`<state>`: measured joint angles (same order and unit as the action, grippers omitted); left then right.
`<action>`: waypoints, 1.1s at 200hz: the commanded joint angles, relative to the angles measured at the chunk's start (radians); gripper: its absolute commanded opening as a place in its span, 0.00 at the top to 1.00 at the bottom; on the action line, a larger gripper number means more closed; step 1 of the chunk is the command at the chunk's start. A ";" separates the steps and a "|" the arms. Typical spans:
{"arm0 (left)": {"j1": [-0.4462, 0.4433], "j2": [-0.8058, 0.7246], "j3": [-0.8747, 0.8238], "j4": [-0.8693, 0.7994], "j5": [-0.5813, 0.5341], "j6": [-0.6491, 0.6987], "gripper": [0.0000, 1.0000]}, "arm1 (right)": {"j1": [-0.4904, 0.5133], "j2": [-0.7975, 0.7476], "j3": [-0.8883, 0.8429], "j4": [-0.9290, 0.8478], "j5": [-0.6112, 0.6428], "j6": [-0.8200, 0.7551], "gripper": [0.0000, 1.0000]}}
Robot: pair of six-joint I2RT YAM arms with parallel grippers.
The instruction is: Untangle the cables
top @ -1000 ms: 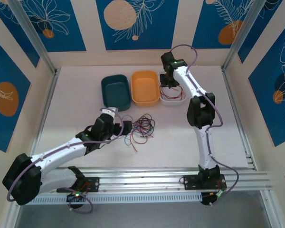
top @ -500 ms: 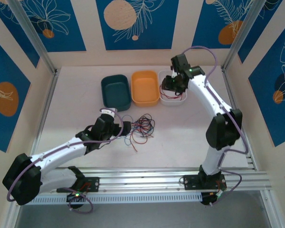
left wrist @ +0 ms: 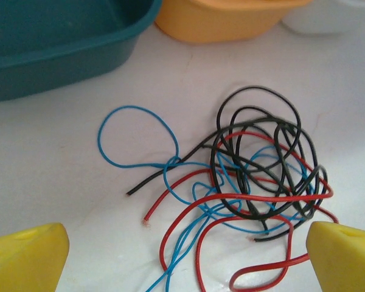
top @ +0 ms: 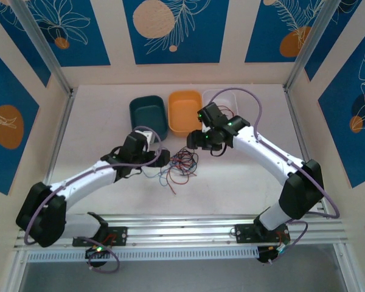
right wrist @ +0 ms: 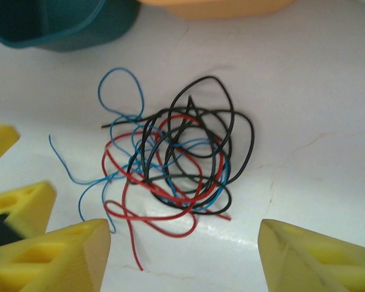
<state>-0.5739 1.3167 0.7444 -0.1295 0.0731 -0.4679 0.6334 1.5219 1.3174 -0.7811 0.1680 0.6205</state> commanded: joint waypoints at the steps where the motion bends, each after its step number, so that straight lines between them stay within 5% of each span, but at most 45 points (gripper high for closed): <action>1: 0.037 0.082 0.070 -0.072 0.205 0.155 0.03 | 0.031 -0.027 -0.035 0.009 0.050 0.083 0.32; 30: 0.043 0.190 0.142 -0.122 0.261 0.299 0.10 | 0.046 -0.048 -0.067 0.017 0.078 0.119 0.26; 41: 0.043 0.219 0.161 -0.131 0.260 0.334 0.12 | 0.046 -0.061 -0.076 0.016 0.091 0.129 0.00; 158: 0.048 0.404 0.259 -0.102 0.345 0.401 0.37 | 0.025 -0.147 -0.133 -0.013 0.161 0.250 0.01; 220: 0.045 0.373 0.211 0.008 0.443 0.299 0.76 | 0.052 -0.142 -0.178 0.031 0.114 0.322 0.01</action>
<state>-0.5339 1.7233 0.9775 -0.1856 0.4408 -0.1238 0.6666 1.3903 1.1774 -0.7696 0.3141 0.8856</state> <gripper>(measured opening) 0.281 0.991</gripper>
